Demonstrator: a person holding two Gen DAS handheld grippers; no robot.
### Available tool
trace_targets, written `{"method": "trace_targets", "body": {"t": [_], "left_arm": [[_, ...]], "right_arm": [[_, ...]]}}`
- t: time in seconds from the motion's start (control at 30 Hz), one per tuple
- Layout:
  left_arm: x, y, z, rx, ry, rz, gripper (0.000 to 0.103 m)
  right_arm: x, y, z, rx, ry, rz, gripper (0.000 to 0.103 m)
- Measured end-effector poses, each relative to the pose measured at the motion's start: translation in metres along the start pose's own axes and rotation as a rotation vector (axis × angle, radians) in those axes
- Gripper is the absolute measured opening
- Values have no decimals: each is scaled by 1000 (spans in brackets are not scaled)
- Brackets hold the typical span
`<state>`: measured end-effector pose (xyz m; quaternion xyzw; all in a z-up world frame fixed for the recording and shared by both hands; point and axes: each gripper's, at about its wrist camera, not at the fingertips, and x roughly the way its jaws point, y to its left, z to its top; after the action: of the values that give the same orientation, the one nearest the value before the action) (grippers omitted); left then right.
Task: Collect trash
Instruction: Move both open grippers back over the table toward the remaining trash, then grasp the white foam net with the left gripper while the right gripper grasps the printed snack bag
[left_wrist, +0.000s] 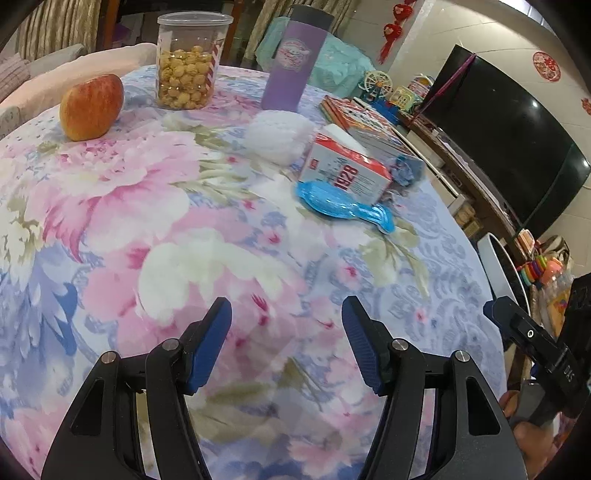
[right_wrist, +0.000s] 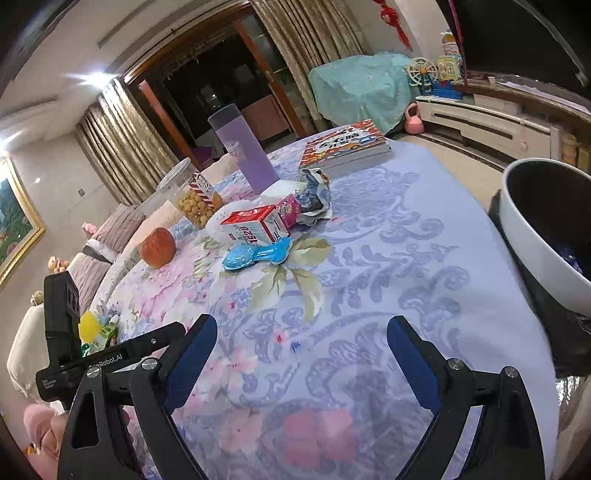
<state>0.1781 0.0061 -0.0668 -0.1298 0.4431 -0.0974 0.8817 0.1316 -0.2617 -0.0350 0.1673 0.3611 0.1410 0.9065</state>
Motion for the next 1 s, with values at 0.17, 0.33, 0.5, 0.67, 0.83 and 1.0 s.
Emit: {"method": "trace_targets", "body": {"t": [0.17,0.33,0.5,0.67,0.83,1.0], "left_arm": [[7,7,14,5,-6,18,63],[16,11,29,18,-15,41,63],[28,15,49,14,-20,45,63],[44,16,74,31,-34,55,63],[66,15,100,61,-31,58,63],[87,21,118,44,-15,48,63]], "right_arm": [[12,2,7,-2,6,4,94],[27,2,18,-9,5,6,94],[42,-4,29,12,4,5,94],[56,-10,43,29,7,0,94],[68,-10,63,26,-12,5,94],[86,-10,80,-13,-18,-2,94]]}}
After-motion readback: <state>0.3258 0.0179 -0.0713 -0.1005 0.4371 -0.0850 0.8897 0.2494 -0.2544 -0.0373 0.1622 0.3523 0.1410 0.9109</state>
